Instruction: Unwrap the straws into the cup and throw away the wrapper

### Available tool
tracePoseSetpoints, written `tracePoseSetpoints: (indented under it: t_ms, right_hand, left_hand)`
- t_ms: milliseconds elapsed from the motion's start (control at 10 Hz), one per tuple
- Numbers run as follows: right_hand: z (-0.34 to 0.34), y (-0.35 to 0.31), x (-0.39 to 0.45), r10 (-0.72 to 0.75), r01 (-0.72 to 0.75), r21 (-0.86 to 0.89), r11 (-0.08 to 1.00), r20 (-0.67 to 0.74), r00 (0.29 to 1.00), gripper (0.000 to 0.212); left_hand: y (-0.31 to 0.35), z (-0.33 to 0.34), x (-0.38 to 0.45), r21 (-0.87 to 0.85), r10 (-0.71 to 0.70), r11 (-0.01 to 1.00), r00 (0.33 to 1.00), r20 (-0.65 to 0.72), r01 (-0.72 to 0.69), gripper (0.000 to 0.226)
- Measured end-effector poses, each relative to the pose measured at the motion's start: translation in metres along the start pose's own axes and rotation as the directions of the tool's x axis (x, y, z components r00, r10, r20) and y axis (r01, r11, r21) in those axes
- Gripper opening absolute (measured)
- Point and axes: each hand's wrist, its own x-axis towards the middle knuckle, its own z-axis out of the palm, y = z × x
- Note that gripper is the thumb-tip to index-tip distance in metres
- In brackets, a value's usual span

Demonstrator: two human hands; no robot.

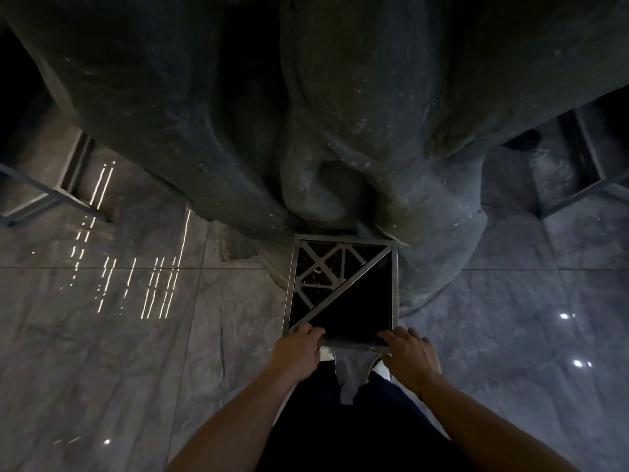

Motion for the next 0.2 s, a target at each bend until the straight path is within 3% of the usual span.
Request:
tracePoseSetpoints:
  t_ms: [200]
  right_hand:
    - [0.0055,-0.0014,-0.0025,0.002,-0.002,0.018,1.0,0.008,1.0,0.049]
  left_hand:
    - [-0.014,0.0009,0.0003,0.0,0.019,1.0,0.999,-0.038,-0.019,0.052]
